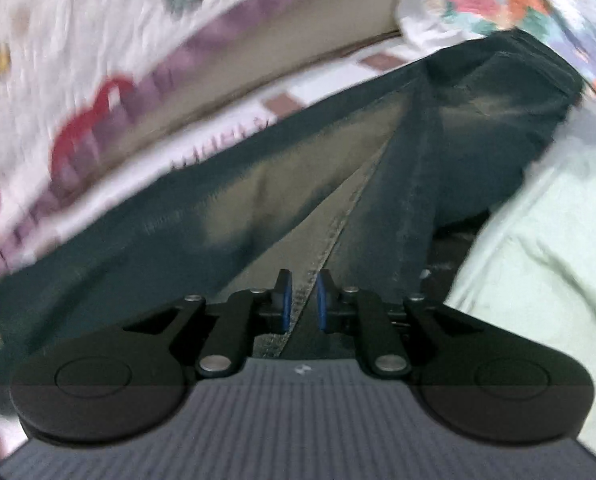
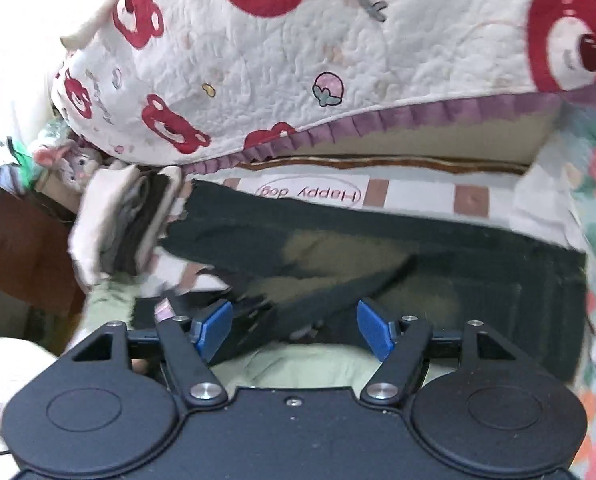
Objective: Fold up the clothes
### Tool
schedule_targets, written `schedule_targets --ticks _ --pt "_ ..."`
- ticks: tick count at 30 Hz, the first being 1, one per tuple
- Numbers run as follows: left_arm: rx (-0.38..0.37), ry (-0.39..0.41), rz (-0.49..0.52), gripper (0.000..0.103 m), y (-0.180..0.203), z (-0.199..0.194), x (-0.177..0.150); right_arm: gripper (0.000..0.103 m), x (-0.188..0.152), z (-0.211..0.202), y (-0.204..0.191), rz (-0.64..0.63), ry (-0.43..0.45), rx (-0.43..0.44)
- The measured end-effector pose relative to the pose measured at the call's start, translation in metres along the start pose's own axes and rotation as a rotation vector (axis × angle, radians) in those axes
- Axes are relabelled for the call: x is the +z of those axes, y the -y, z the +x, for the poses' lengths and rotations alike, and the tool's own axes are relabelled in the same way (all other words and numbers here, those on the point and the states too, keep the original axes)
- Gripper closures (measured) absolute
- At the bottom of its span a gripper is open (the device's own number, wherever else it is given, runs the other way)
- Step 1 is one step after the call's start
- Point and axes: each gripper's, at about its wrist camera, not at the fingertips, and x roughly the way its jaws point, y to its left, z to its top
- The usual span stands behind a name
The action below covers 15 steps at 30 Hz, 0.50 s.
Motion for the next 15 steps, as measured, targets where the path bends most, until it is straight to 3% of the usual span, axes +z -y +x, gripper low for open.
schedule_targets --ticks 1,3,4,5,7,9,11,13,15 --pt "0.011 -0.003 -0.020 0.089 0.001 -0.005 -0.002 0.031 -0.005 0.026 0.001 -0.049 0.028 0.038" --pt "0.032 -0.008 -0.061 0.089 0.003 -0.014 -0.007 0.062 -0.012 0.077 0.006 -0.055 0.057 0.164" --pt "0.044 -0.009 -0.081 0.089 0.001 -0.016 -0.009 0.072 -0.013 0.103 0.009 -0.029 0.066 0.230" --pt "0.053 -0.011 -0.104 0.089 -0.001 -0.018 -0.011 0.088 -0.015 0.128 0.009 -0.011 0.093 0.237" --pt "0.033 -0.032 -0.189 0.087 -0.012 -0.018 -0.017 0.092 -0.018 0.178 0.009 0.019 0.142 0.243" --pt "-0.007 -0.072 -0.297 0.083 -0.025 -0.016 -0.028 0.095 -0.031 0.218 0.008 -0.004 0.154 0.171" --pt "-0.035 -0.117 -0.397 0.083 -0.036 -0.014 -0.039 0.095 -0.055 0.238 0.006 -0.147 0.160 0.058" --pt "-0.041 -0.108 -0.443 0.081 -0.042 -0.016 -0.044 0.094 -0.080 0.256 0.005 -0.290 0.174 -0.047" --pt "-0.029 -0.100 -0.442 0.076 -0.041 -0.012 -0.046 0.087 -0.101 0.258 0.016 -0.387 0.283 -0.028"
